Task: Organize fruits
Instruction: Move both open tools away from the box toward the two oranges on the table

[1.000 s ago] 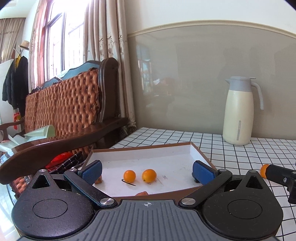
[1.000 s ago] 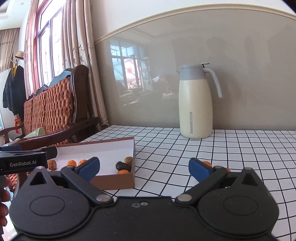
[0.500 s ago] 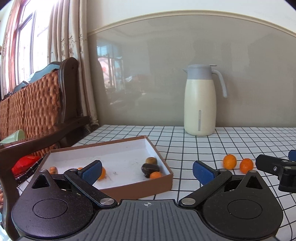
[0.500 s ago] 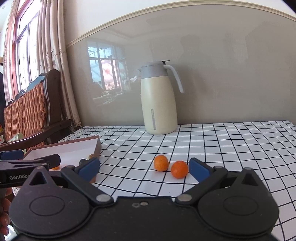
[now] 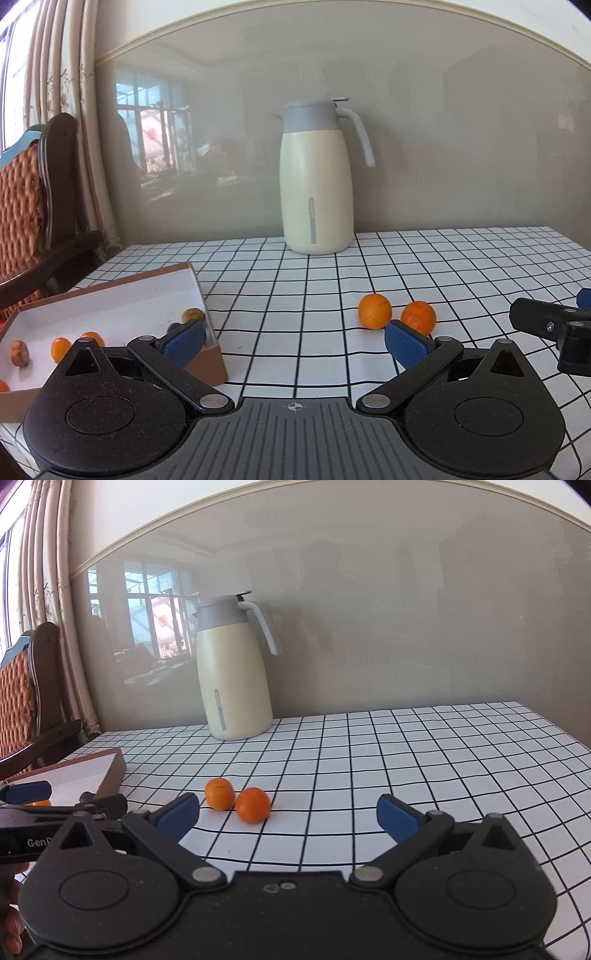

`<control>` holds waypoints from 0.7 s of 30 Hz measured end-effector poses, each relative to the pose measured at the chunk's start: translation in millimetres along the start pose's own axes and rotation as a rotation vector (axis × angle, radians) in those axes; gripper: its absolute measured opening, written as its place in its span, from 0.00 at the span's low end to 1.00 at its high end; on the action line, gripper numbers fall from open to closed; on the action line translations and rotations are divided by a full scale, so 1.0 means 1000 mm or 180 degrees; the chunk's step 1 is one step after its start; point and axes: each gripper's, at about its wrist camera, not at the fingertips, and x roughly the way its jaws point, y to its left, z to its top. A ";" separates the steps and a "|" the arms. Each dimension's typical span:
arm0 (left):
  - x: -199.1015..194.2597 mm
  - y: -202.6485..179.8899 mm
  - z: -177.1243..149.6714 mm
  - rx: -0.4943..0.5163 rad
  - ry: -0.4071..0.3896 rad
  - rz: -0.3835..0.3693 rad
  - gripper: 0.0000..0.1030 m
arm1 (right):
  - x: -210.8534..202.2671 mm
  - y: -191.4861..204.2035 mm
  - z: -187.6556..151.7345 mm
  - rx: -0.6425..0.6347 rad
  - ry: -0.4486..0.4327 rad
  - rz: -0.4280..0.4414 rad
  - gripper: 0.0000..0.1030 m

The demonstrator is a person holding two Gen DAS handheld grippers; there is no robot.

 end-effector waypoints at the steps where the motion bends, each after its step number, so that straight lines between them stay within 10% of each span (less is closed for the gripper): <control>1: 0.003 -0.003 0.000 0.0007 0.0013 -0.0022 1.00 | 0.001 -0.003 -0.001 0.0009 0.0004 -0.0027 0.94; 21: 0.053 -0.020 -0.004 0.0099 0.0119 -0.0071 1.00 | 0.038 -0.010 0.001 0.0040 0.0112 -0.0061 0.88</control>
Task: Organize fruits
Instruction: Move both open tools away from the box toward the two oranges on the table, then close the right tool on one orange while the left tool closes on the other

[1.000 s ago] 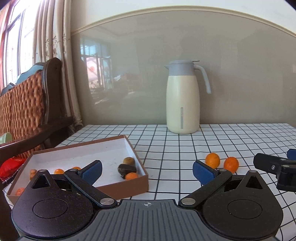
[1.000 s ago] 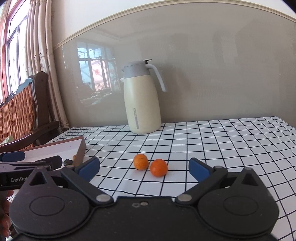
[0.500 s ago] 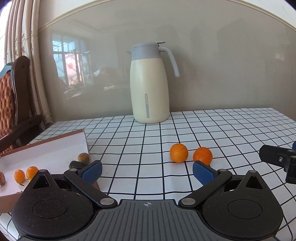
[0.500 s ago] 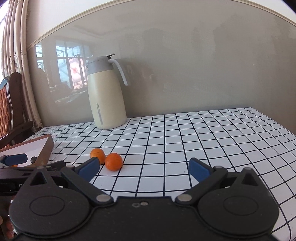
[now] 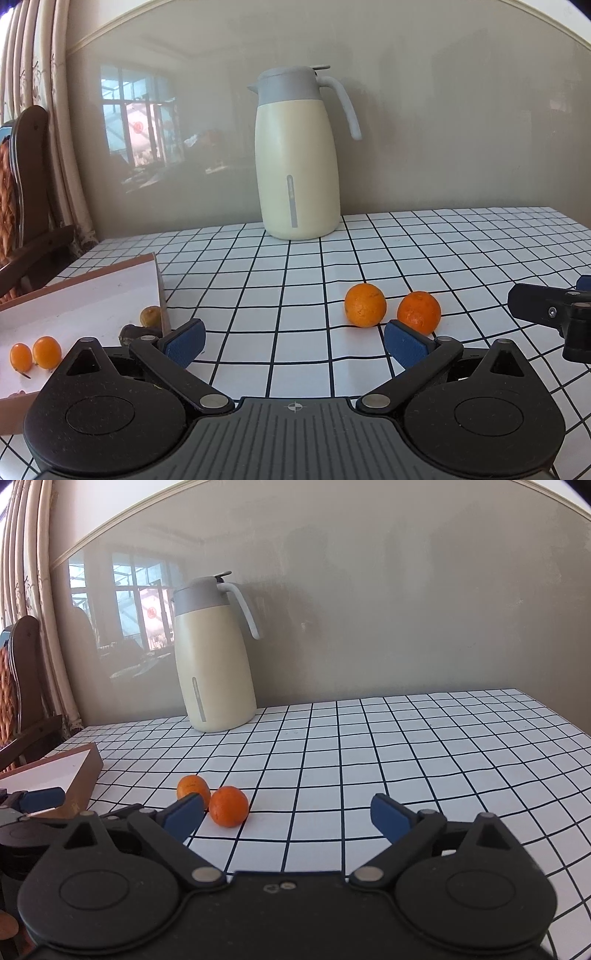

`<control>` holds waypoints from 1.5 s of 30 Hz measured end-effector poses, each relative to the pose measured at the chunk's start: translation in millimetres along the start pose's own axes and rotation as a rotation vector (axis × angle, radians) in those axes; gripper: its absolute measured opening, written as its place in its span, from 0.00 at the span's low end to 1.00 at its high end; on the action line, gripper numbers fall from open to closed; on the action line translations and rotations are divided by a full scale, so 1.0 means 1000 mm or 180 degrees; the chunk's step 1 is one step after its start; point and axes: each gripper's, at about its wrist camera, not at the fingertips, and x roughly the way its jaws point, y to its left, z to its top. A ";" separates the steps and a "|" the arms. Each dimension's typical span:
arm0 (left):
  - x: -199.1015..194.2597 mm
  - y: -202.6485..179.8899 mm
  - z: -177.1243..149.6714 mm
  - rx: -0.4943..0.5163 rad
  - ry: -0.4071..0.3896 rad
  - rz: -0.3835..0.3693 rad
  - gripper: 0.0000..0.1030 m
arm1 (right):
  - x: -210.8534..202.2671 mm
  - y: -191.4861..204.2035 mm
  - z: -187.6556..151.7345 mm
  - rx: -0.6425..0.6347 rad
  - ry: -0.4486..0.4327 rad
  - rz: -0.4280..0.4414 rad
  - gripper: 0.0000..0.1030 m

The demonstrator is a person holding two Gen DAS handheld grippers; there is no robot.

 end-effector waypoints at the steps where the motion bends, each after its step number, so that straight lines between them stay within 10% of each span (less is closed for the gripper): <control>1: 0.002 0.000 0.001 0.0009 -0.0002 0.0003 1.00 | 0.003 0.000 0.000 0.0003 0.0007 -0.0002 0.88; 24: 0.038 0.010 -0.001 0.0094 0.0100 -0.0105 0.71 | 0.060 0.021 0.000 0.0040 0.0337 0.0233 0.60; 45: 0.044 0.015 0.001 0.0099 0.0113 -0.0135 0.71 | 0.093 0.032 0.002 -0.0057 0.0570 0.0076 0.39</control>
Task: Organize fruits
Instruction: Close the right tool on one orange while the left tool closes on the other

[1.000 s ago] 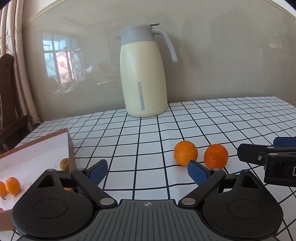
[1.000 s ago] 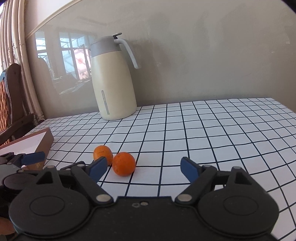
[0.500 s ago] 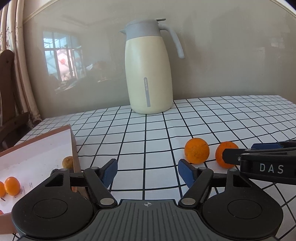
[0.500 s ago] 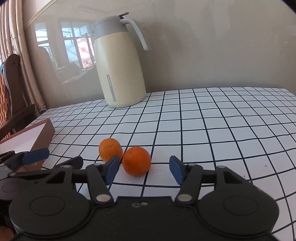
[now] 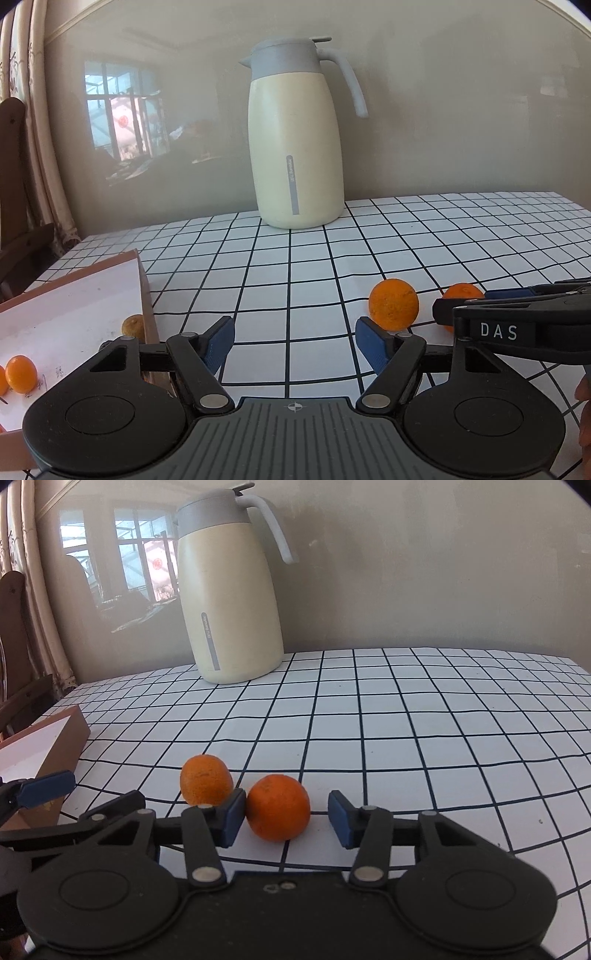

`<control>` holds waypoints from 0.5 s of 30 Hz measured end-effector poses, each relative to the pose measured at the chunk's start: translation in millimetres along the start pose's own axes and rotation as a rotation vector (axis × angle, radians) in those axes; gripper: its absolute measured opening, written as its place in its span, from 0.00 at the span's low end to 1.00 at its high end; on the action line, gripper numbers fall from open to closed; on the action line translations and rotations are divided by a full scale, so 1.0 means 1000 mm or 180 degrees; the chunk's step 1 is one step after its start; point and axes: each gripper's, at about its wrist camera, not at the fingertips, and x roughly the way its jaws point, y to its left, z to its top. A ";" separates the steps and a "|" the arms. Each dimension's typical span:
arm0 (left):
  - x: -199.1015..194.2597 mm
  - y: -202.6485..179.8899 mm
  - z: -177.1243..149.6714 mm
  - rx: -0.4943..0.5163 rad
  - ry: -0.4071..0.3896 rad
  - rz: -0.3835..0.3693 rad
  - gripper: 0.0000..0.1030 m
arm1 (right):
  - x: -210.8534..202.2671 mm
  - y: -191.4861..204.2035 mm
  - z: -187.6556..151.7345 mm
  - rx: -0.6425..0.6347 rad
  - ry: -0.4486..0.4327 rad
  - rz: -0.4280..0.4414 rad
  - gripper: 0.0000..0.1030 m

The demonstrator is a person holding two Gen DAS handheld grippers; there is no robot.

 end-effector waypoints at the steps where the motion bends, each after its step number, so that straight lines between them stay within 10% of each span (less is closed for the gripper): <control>1: 0.000 -0.002 0.000 0.0006 -0.0002 -0.0019 0.71 | -0.001 -0.002 0.000 -0.0009 -0.0010 -0.0048 0.39; 15: 0.015 -0.038 0.013 -0.0004 0.0061 -0.0239 0.71 | -0.009 -0.058 0.002 0.0124 -0.0030 -0.0337 0.39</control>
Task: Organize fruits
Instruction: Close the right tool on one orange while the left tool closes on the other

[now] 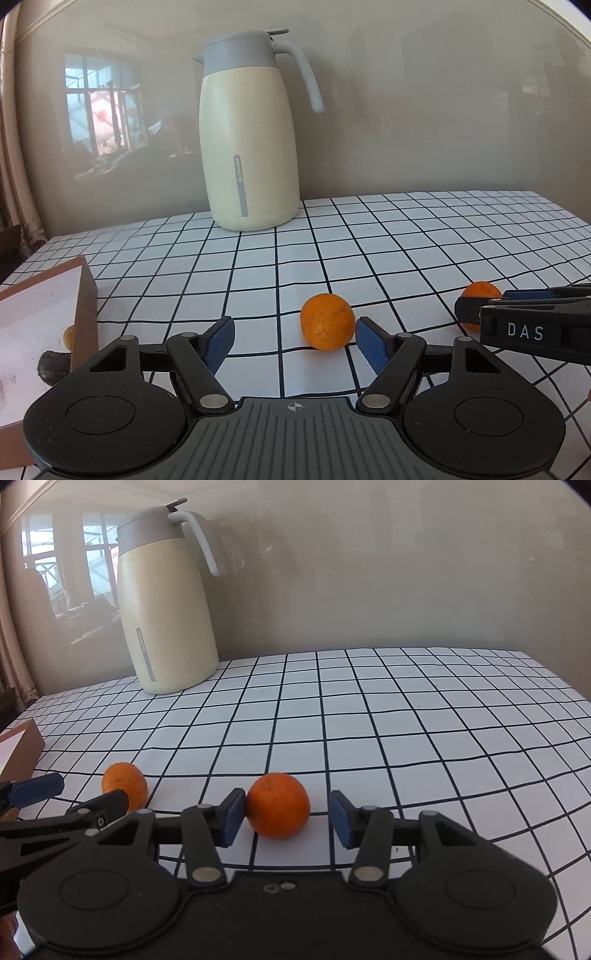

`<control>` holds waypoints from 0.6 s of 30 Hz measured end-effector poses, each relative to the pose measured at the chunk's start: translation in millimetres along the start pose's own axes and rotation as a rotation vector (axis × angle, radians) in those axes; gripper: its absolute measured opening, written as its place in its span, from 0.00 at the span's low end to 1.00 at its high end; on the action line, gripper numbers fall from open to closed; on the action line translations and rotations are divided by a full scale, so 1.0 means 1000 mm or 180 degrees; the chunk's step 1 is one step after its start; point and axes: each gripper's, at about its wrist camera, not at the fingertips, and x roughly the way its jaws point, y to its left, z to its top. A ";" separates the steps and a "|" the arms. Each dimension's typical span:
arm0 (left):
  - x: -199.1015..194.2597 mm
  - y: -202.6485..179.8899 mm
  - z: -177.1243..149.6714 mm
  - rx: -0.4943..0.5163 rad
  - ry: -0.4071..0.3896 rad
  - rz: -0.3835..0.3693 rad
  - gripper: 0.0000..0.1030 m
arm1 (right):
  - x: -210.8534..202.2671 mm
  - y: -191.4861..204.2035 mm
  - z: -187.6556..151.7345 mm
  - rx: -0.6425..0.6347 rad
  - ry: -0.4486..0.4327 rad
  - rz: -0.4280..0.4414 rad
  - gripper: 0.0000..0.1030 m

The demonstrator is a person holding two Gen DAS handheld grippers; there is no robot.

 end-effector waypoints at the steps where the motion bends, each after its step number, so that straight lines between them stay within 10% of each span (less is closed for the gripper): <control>1: 0.001 -0.001 0.001 -0.0006 0.0004 -0.0007 0.71 | 0.000 -0.003 0.000 -0.0002 -0.0001 -0.0006 0.39; 18: 0.023 -0.017 0.007 -0.0124 0.0157 -0.0103 0.69 | 0.001 -0.006 0.001 -0.0002 0.0011 0.0013 0.37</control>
